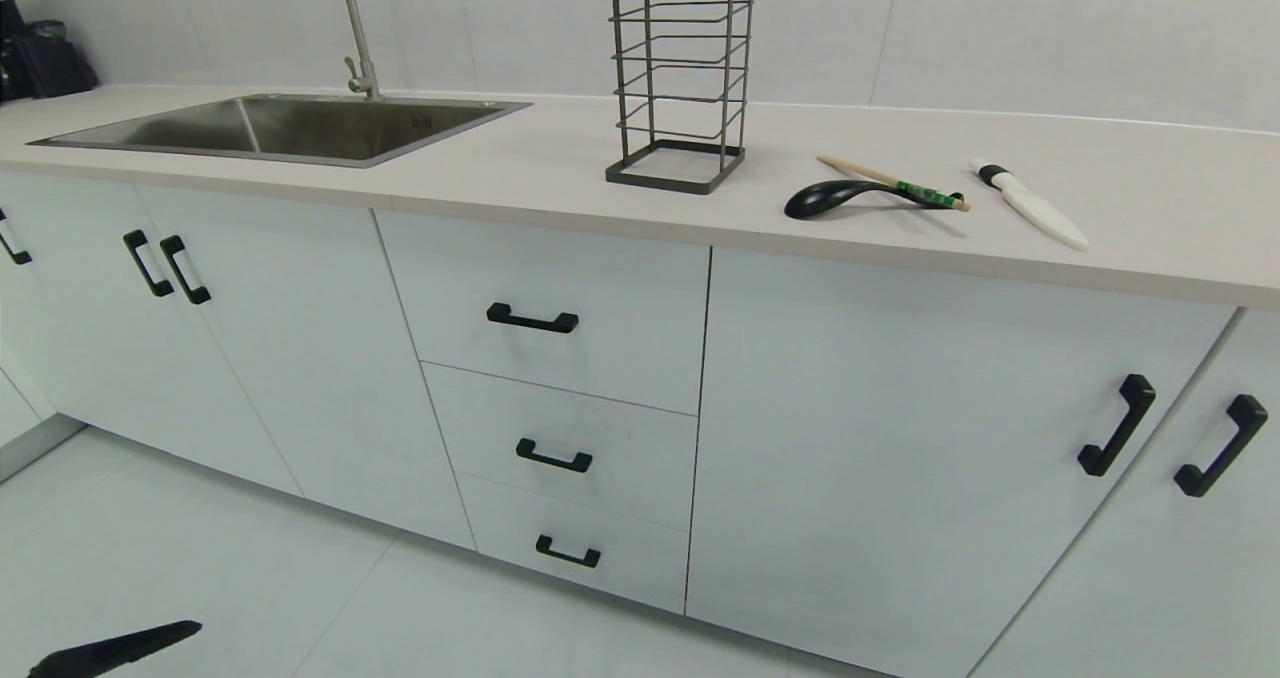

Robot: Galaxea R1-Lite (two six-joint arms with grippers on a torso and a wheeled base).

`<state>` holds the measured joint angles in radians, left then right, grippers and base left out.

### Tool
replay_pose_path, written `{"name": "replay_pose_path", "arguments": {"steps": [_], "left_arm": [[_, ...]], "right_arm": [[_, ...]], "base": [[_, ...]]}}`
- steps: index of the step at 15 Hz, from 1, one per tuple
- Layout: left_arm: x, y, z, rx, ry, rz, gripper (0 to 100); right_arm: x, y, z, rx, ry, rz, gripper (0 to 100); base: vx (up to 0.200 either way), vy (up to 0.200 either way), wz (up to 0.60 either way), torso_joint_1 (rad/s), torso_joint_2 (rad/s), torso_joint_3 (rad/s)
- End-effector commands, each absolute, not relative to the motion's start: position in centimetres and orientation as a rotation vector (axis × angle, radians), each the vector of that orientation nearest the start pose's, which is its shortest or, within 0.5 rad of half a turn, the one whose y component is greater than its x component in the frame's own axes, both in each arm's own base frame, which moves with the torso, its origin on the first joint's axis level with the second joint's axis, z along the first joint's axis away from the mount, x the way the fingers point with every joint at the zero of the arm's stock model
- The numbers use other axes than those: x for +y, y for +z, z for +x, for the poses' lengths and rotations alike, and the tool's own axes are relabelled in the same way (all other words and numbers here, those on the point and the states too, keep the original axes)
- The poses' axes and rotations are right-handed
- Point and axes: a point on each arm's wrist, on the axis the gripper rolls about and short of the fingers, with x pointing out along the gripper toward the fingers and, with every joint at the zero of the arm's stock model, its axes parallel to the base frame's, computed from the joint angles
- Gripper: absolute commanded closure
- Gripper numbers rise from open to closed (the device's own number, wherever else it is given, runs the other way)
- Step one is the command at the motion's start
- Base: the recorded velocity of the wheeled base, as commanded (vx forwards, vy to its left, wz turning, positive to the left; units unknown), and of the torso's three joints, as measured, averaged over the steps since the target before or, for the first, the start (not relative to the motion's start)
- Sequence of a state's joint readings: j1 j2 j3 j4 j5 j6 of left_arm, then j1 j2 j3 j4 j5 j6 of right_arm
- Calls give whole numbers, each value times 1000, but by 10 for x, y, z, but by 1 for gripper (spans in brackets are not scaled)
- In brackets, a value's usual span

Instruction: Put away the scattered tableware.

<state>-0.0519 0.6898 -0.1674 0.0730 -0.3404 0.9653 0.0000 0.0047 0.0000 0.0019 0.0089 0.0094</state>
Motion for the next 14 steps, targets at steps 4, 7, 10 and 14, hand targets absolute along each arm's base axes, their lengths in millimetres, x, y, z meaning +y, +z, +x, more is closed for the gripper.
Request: {"name": "replay_pose_path", "arguments": {"steps": [4,7,10,14], "left_arm": [[-15,126,97,357,-730,1034,0],[-38,121,119,334,-917,1072,0],[-53,120,147,320,-947,1097,0],[-62,112,170,365,-950,1113,0]], "right_arm": [[0,75,-22,8,9,9,100],[0,75,-22,9,9,9,100],[0,75,-22,9,9,9,100],[0,75,-22,8,9,9,100]], "base": [[0,0,0,0,0,0],[0,0,0,0,0,0],[0,0,0,0,0,0],[0,0,0,0,0,0]]}}
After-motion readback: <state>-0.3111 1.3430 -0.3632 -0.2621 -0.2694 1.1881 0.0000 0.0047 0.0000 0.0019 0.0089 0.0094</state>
